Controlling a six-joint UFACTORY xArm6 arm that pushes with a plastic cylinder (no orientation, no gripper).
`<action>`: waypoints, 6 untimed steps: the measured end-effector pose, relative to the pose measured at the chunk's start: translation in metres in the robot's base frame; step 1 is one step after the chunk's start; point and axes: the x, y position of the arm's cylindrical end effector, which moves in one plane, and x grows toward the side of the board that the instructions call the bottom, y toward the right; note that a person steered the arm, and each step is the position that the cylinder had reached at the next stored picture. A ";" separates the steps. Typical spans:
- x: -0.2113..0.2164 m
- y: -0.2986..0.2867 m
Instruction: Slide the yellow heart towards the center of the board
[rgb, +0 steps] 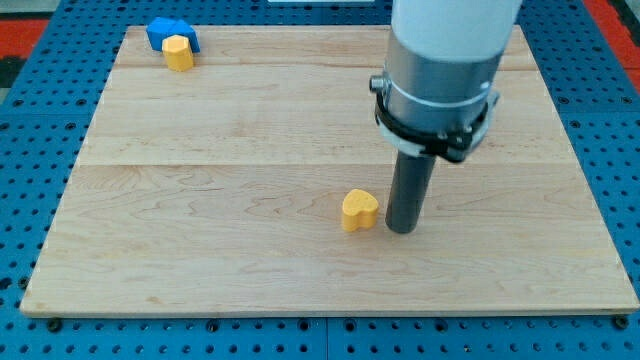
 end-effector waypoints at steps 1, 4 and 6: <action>-0.022 -0.063; -0.086 -0.126; -0.096 -0.088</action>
